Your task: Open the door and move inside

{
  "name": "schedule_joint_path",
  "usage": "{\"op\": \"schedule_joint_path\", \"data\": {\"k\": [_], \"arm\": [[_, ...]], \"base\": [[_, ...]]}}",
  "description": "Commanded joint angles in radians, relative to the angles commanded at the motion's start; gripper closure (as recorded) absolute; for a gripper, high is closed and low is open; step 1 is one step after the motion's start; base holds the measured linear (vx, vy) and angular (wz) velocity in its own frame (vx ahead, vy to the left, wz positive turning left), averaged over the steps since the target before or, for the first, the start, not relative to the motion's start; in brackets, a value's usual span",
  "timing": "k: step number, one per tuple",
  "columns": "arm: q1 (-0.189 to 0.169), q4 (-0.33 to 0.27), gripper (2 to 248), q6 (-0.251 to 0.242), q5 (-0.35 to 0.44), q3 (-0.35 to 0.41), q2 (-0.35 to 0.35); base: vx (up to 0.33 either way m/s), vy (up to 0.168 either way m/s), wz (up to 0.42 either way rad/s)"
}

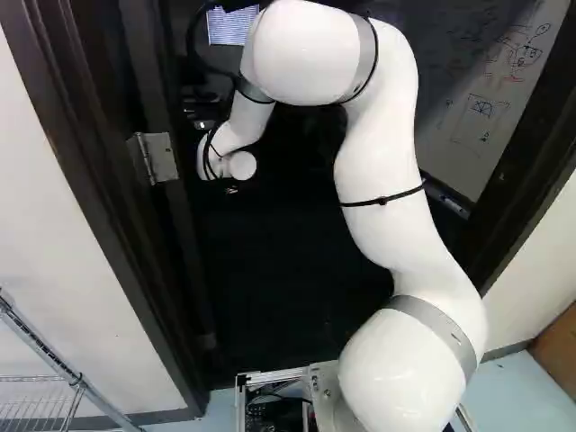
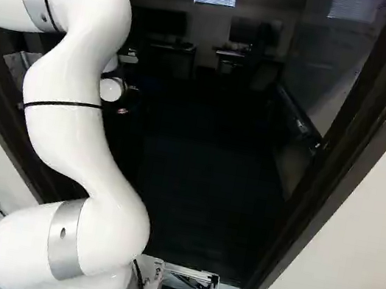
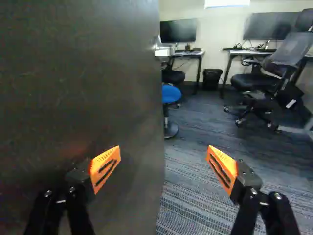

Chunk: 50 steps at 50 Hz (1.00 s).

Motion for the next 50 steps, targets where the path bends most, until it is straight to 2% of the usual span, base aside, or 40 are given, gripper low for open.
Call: {"op": "schedule_joint_path", "data": {"k": [22, 50], "arm": [[0.022, -0.066, 3, 0.0, 0.0, -0.042, -0.032], [0.05, -0.16, 3, 0.0, 0.0, -0.137, -0.102]], "base": [[0.0, 0.0, 0.0], [0.0, 0.0, 0.0]]}}
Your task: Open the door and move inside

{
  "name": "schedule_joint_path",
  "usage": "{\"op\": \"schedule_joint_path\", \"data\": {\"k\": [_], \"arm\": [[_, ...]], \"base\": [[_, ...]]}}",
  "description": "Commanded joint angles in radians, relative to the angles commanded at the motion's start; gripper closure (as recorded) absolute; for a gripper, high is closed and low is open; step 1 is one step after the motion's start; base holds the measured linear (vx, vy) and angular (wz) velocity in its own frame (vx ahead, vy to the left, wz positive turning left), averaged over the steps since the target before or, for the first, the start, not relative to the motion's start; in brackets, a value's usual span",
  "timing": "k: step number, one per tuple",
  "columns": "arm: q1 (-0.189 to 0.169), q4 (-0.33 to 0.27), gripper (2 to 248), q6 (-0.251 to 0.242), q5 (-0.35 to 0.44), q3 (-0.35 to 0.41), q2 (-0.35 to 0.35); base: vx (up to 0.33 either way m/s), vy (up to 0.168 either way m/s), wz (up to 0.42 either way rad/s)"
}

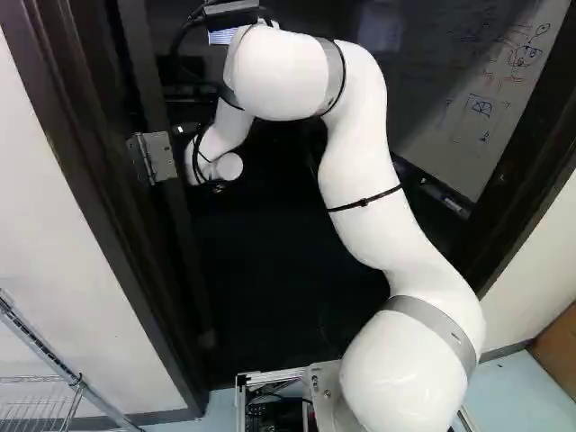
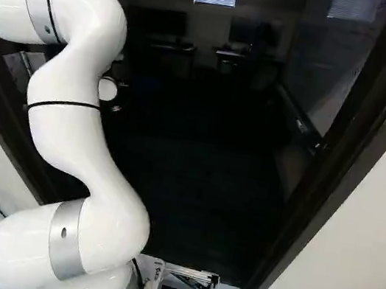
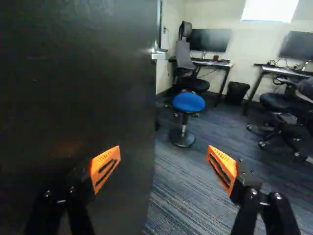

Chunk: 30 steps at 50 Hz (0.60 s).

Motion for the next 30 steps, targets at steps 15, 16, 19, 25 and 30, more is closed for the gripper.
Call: {"op": "schedule_joint_path", "data": {"k": [15, 16, 19, 25, 30], "arm": [[-0.001, -0.01, 3, 0.0, 0.0, 0.003, 0.002], [-0.002, -0.01, 3, 0.0, 0.0, 0.006, 0.004], [-0.006, -0.01, 3, 0.0, 0.0, 0.019, 0.014], [-0.015, -0.01, 3, 0.0, 0.0, 0.046, 0.034], [-0.023, -0.01, 3, 0.0, 0.0, 0.07, 0.052]], "base": [[0.0, 0.0, 0.0], [0.0, 0.0, 0.0], [0.0, 0.0, 0.0], [0.0, 0.0, 0.0], [0.0, 0.0, 0.0]]}}
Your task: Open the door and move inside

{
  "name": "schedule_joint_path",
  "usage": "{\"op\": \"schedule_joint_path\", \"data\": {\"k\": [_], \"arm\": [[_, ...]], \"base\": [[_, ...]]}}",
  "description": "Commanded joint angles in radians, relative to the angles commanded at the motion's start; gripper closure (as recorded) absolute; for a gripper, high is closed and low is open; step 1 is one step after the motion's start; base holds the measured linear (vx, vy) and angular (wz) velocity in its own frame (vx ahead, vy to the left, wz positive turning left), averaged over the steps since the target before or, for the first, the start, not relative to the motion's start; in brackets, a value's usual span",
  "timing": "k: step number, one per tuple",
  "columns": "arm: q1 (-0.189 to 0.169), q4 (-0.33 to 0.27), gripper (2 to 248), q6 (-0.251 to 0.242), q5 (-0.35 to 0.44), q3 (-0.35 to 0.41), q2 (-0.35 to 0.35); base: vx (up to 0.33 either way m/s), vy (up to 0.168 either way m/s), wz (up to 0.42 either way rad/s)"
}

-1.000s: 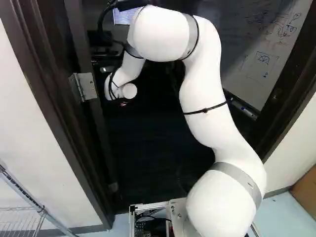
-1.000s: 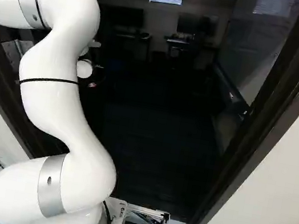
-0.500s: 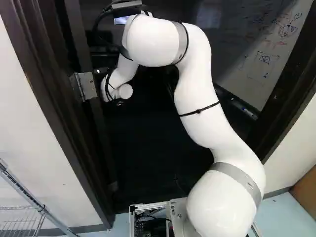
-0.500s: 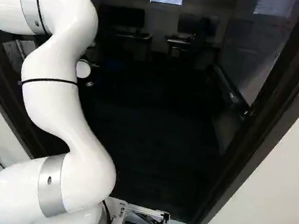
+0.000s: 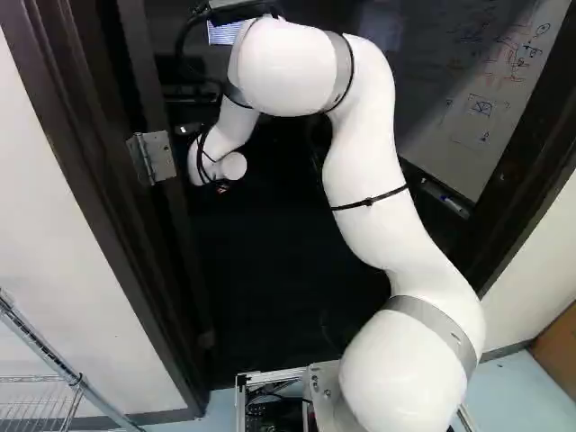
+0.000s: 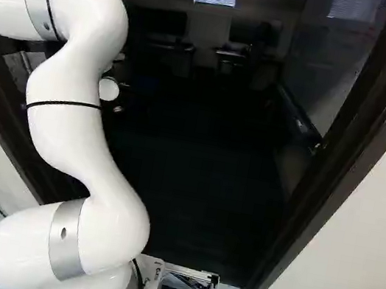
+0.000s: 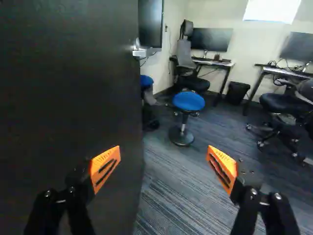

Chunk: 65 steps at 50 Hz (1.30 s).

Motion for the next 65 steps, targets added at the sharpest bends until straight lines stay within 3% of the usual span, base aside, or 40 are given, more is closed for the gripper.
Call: {"op": "schedule_joint_path", "data": {"k": [65], "arm": [[-0.118, 0.02, 3, 0.0, 0.0, 0.292, 0.226]], "base": [[0.0, 0.0, 0.0]]}}
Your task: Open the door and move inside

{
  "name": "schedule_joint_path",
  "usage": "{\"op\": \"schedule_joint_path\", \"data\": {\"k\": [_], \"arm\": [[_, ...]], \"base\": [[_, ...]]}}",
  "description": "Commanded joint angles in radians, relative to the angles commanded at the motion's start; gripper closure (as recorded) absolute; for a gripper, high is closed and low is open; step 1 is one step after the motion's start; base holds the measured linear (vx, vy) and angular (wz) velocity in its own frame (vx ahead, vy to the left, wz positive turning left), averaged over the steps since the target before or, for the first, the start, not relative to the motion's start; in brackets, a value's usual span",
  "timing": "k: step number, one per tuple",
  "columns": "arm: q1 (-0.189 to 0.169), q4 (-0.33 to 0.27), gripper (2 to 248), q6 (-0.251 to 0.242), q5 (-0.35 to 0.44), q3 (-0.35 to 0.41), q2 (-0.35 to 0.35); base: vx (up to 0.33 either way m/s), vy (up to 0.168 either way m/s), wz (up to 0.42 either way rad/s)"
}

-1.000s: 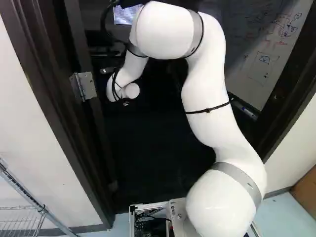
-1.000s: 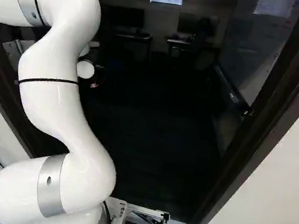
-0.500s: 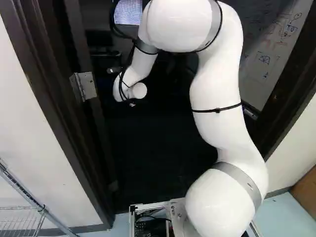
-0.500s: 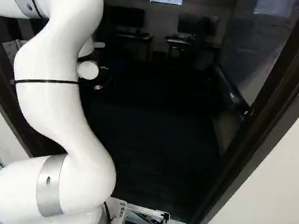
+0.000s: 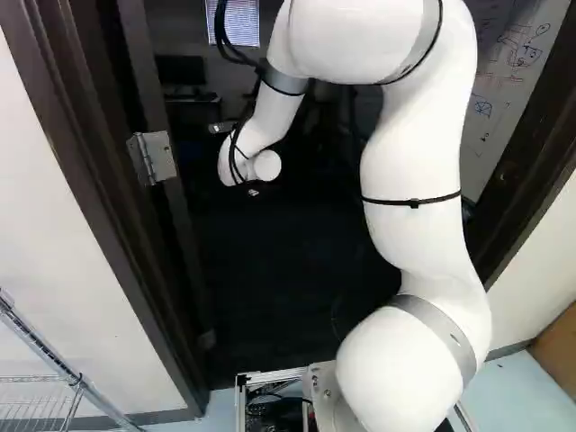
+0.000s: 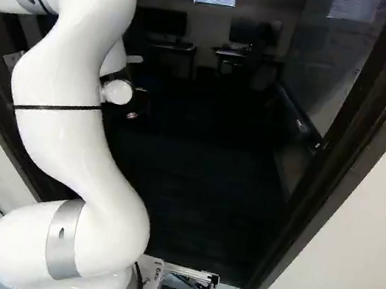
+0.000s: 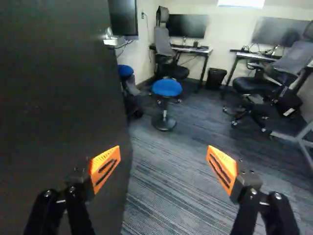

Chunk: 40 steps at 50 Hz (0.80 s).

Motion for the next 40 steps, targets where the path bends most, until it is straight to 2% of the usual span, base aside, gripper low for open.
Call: {"op": "schedule_joint_path", "data": {"k": [40], "arm": [[-0.087, 0.064, 3, 0.0, 0.0, 0.155, 0.129]], "base": [[0.0, 0.0, 0.0]]}}
